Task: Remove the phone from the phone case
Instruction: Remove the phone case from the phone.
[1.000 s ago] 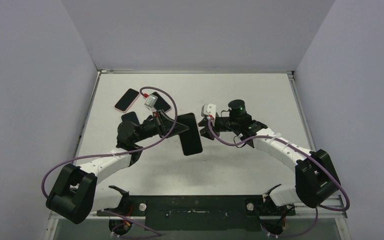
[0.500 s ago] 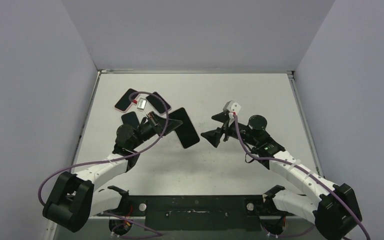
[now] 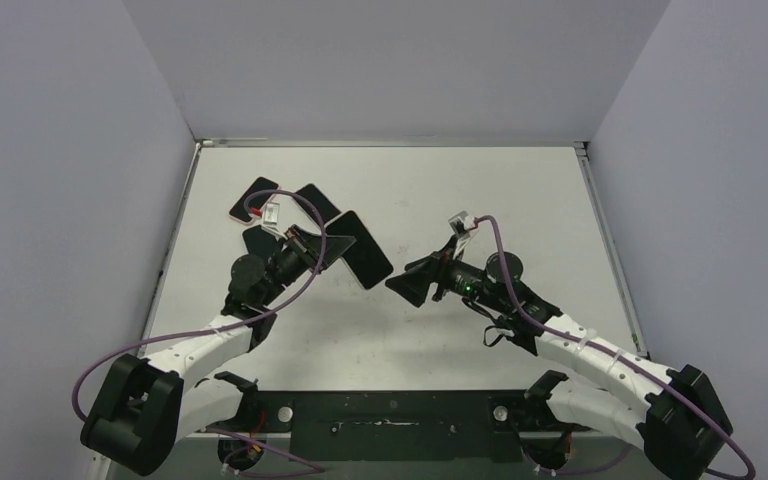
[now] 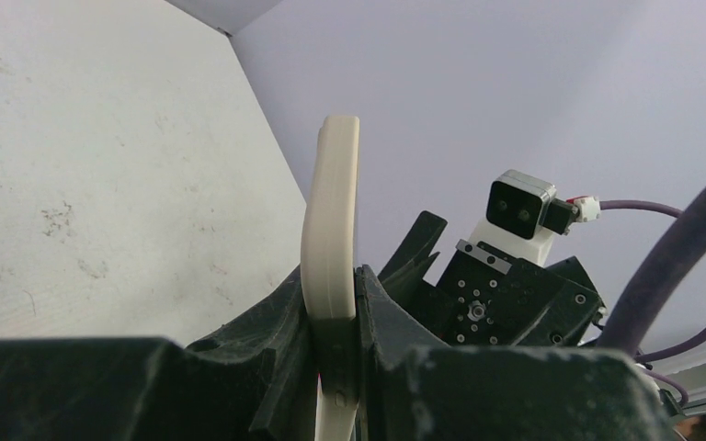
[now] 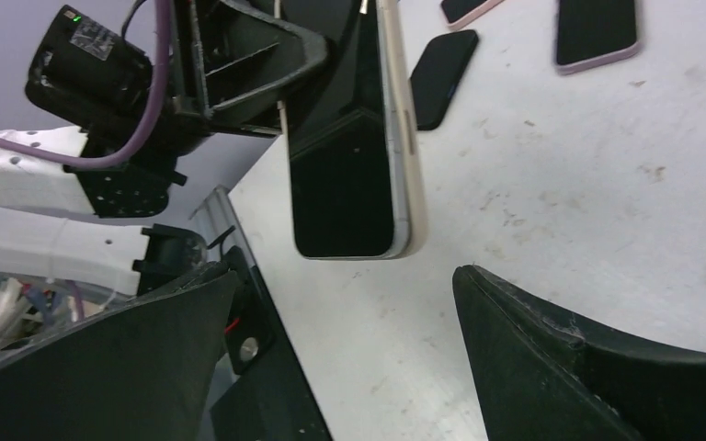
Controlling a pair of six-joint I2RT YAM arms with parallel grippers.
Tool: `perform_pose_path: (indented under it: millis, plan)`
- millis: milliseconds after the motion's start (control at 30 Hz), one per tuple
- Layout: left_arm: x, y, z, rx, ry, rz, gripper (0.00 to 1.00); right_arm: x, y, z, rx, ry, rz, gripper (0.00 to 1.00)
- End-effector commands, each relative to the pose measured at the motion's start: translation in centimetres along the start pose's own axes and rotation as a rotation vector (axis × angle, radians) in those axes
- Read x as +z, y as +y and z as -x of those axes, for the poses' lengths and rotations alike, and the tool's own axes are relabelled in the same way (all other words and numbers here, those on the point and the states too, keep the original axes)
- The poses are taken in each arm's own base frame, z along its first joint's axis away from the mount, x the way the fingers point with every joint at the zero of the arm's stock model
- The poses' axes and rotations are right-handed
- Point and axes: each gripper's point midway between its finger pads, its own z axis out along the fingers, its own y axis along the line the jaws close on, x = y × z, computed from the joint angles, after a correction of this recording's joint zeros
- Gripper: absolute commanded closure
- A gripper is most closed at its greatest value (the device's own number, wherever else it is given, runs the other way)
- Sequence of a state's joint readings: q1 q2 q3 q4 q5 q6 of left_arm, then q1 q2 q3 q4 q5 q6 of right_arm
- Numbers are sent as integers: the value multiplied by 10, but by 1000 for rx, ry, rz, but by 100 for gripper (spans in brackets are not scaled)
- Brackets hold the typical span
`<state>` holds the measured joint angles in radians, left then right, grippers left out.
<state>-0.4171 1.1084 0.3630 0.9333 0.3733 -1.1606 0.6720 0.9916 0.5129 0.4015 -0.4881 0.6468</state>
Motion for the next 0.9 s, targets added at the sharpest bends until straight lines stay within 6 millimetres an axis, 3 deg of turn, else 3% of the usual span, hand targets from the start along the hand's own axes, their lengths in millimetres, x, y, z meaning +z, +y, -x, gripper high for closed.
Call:
perform_pose_path:
  millis: [0, 867]
  plan:
    - [0, -30, 18, 29, -70, -100, 100, 11, 29, 18, 109, -78, 59, 10]
    - [-4, -50, 17, 4, -52, -174, 100, 20, 44, 20, 145, -109, 112, 28]
